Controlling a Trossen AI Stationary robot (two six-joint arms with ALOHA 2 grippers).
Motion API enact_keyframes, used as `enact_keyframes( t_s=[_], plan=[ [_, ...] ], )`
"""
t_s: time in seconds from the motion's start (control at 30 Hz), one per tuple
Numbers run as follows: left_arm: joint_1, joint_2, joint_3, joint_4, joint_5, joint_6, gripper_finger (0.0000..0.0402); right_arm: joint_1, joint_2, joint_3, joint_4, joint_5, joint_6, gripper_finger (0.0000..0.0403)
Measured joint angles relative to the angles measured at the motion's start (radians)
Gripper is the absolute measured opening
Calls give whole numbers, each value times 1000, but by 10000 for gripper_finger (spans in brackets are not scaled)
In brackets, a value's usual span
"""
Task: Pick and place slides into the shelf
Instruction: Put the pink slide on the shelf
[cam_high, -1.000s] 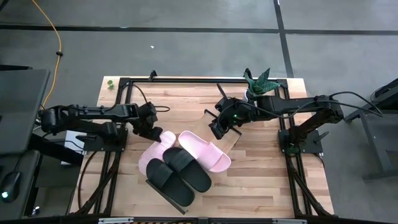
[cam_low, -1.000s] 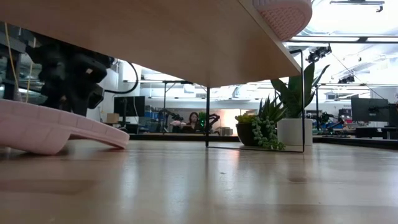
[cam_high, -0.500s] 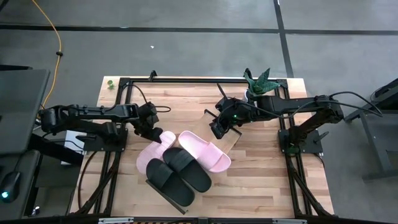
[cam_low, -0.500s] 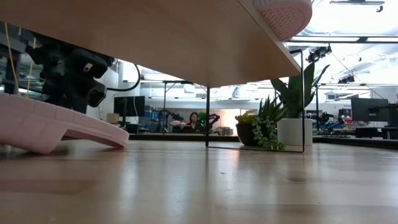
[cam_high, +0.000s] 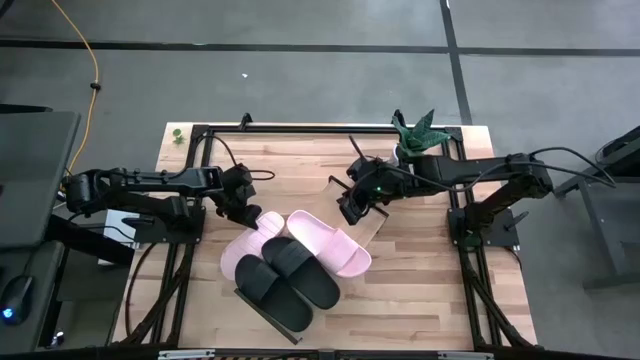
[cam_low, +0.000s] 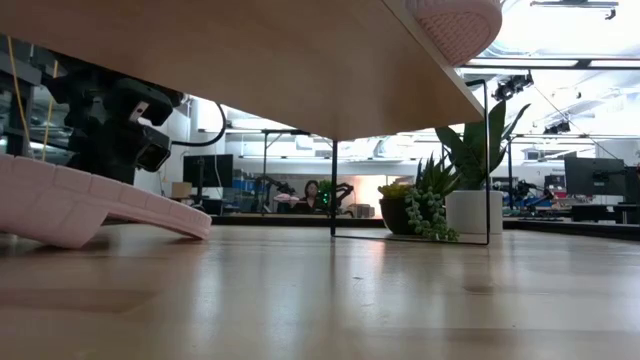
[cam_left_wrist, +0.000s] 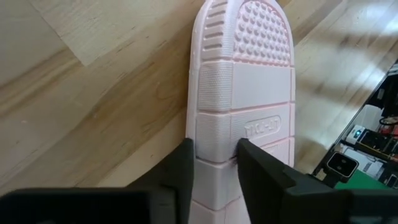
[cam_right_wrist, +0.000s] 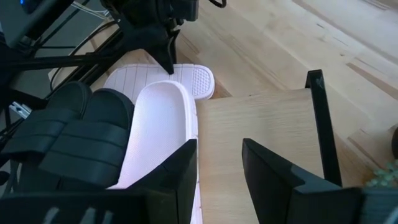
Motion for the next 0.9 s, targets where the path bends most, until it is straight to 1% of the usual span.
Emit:
enact_keyframes(
  t_s=[0.3, 0.47, 0.73, 0.83, 0.9],
  plan=[
    [0, -3, 0, 2, 12, 0, 41, 0, 0, 0, -14, 1, 1, 119],
    [0, -31, 0, 2, 16, -2, 7, 0, 0, 0, -14, 2, 0, 119],
    [0, -94, 0, 0, 24, -30, 5, 0, 0, 0, -36, 2, 0, 119],
    [0, -109, 0, 0, 40, -26, 0, 0, 0, 0, -45, 2, 0, 119],
    [0, -112, 0, -1, 54, -26, 4, 0, 0, 0, -48, 2, 0, 119]
  ],
)
